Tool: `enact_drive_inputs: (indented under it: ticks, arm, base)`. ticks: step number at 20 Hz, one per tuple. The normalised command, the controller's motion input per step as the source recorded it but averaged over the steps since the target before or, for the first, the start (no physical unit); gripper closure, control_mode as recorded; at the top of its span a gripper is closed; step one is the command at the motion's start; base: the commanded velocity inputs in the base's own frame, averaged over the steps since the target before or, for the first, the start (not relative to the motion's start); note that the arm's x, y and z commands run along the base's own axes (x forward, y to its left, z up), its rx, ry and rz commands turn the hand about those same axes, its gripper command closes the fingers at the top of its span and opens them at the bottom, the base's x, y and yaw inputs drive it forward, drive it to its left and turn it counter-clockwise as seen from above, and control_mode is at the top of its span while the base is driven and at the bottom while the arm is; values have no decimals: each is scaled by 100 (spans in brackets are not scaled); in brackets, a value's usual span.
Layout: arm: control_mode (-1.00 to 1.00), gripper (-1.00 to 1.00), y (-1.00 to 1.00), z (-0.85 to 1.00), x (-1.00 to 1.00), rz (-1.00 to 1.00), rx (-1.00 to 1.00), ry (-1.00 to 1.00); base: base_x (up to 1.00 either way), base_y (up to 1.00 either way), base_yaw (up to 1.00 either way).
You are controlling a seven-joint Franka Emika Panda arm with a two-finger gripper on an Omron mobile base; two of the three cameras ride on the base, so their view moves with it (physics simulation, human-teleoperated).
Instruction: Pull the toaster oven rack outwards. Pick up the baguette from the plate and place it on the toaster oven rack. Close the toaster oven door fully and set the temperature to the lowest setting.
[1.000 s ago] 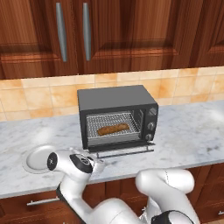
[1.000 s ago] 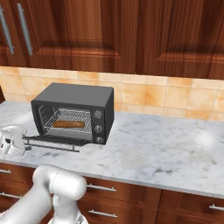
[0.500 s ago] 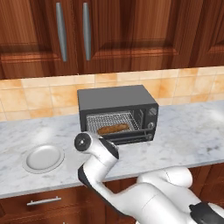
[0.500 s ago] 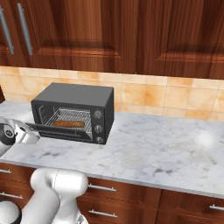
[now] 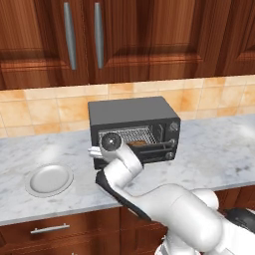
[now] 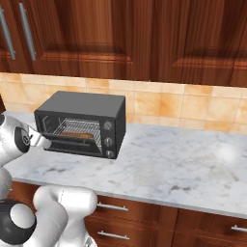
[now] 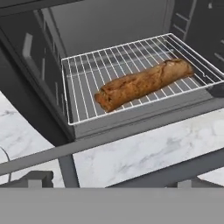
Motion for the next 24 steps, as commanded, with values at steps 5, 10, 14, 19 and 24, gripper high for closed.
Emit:
enact_drive_inputs:
  ticks: [5,10,14,19,24]
  arm:
    - [-100,-100,-45,84,52,30,8,15]
    - [-100,-100,-51,68,66,29,8,9]
    - [-100,-100,-45,56,72,29,5,4]
    - [-100,-100,-42,48,74,27,4,-1]
    - [-100,-100,-35,44,70,24,2,-22]
  base:
    - [0,0,0]
    - [0,0,0]
    - [0,0,0]
    - [0,0,0]
    - [0,0,0]
